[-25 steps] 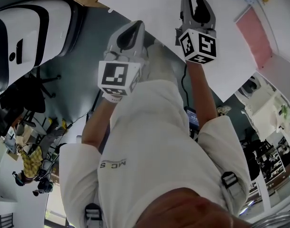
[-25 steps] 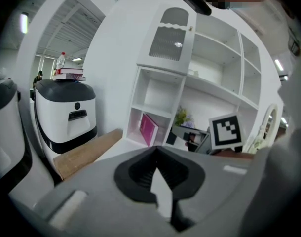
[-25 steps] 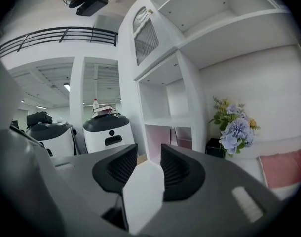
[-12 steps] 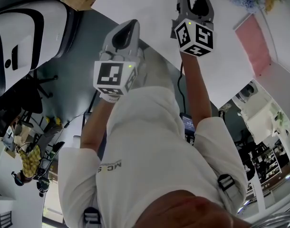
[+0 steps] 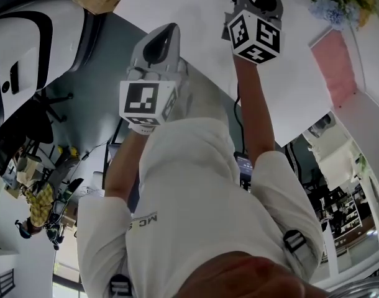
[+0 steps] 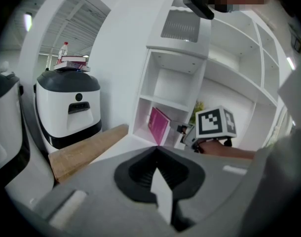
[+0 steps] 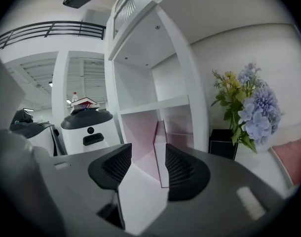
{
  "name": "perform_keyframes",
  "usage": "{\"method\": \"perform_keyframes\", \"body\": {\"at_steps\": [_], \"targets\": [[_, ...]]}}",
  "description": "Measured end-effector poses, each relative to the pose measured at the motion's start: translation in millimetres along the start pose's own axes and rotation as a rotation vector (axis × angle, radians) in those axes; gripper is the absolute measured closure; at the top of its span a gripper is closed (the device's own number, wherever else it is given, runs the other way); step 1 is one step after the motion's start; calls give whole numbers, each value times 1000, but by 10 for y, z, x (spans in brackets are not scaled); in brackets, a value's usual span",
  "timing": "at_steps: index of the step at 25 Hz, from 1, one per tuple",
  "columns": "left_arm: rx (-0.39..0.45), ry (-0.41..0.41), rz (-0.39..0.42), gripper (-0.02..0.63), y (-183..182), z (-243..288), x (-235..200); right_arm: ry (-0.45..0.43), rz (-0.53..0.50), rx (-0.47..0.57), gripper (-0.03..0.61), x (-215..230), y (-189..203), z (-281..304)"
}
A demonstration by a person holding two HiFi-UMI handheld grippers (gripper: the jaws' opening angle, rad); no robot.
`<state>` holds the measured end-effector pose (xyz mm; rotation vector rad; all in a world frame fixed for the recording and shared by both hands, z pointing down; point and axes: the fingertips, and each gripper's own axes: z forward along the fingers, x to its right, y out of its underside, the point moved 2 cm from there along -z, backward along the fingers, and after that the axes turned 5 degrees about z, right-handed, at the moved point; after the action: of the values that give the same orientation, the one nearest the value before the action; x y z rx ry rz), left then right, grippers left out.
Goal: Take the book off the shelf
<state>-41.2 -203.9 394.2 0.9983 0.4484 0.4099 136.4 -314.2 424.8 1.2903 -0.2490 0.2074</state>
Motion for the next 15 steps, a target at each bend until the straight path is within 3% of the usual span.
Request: {"method": "perform_keyframes", "body": {"at_steps": [15], "targets": [[9,-44,-23,612,86,274,-139,75,38,-1,310,171,196,549]]}}
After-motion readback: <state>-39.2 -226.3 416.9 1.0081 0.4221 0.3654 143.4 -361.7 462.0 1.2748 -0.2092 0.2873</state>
